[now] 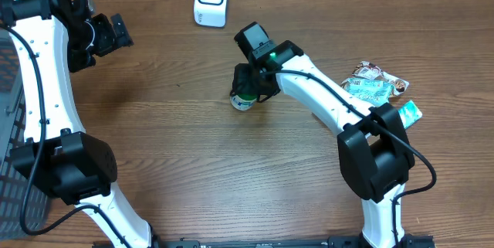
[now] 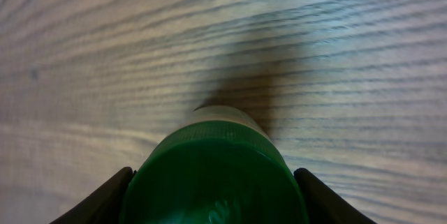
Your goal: Scan the item barcode
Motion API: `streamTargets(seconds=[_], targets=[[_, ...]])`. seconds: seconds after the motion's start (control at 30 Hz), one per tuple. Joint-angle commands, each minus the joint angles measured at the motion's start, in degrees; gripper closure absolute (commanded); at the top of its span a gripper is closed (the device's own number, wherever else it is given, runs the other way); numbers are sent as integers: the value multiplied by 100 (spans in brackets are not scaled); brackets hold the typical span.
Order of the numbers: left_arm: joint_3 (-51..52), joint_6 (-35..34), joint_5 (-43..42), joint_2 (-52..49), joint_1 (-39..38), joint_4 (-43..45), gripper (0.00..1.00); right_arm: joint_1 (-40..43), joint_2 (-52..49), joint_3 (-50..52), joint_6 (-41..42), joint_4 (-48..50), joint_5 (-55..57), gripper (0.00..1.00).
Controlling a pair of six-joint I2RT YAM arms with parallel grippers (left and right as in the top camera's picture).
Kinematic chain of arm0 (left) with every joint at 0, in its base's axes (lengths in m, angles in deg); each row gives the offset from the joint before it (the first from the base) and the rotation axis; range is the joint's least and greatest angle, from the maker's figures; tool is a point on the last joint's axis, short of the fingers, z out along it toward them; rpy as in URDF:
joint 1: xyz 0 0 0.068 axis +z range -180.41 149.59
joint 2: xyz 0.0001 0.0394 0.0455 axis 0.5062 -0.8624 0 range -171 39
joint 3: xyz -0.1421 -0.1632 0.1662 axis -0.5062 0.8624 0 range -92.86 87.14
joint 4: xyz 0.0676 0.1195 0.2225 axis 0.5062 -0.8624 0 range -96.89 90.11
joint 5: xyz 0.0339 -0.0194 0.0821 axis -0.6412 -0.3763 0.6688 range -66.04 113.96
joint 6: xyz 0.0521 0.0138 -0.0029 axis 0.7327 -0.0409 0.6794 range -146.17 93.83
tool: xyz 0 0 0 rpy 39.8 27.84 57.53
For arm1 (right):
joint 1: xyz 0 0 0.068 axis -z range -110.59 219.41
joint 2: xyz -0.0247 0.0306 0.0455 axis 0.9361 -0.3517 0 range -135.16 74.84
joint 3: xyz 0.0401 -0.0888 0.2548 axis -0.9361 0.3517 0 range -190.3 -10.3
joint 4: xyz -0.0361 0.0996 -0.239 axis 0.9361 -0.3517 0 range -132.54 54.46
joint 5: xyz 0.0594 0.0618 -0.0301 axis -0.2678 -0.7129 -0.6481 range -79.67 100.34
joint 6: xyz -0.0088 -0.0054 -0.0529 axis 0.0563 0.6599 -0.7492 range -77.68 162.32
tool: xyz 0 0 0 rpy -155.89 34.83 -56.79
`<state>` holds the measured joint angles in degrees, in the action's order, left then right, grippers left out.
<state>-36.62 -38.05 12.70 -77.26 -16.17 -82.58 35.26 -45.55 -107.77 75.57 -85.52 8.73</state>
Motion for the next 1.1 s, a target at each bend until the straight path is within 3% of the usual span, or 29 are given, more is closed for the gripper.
streamTargets(seconds=[0.0,0.07,0.23,0.33,0.5,0.6,0.87,1.07], targets=[[-11,28,35,31,-37,24,0,-179,70,-118,1198,46,922,40],[-11,31,35,31,-37,24,0,-225,70,-118,1300,94,970,35],[-11,31,35,31,-39,24,0,-275,70,-120,638,350,970,2],[-11,28,35,31,-39,24,0,-262,81,-225,-181,439,951,0],[-11,31,35,31,-37,24,0,-199,262,-577,-2398,367,951,0],[-11,31,35,31,-39,24,0,-199,319,-579,-2962,286,938,0],[-11,31,35,31,-39,24,0,-201,55,-461,-2822,-42,411,2],[-11,31,35,31,-37,24,0,-199,-160,-409,-1043,-227,404,11]])
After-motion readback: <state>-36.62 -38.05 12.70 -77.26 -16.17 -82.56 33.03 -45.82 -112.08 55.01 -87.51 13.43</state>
